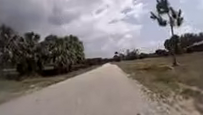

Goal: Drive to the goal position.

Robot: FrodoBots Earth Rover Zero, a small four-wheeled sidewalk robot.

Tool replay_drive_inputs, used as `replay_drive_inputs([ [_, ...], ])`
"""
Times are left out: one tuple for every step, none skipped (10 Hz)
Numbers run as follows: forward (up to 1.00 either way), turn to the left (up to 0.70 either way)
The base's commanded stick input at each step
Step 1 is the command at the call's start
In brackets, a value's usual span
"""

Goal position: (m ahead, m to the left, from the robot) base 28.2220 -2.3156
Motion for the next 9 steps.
replay_drive_inputs([
  [0.85, 0.0],
  [0.85, 0.0],
  [0.85, 0.0],
  [0.85, 0.0],
  [0.85, 0.0],
  [0.85, 0.0],
  [0.85, 0.0],
  [0.85, 0.0],
  [0.85, 0.0],
])
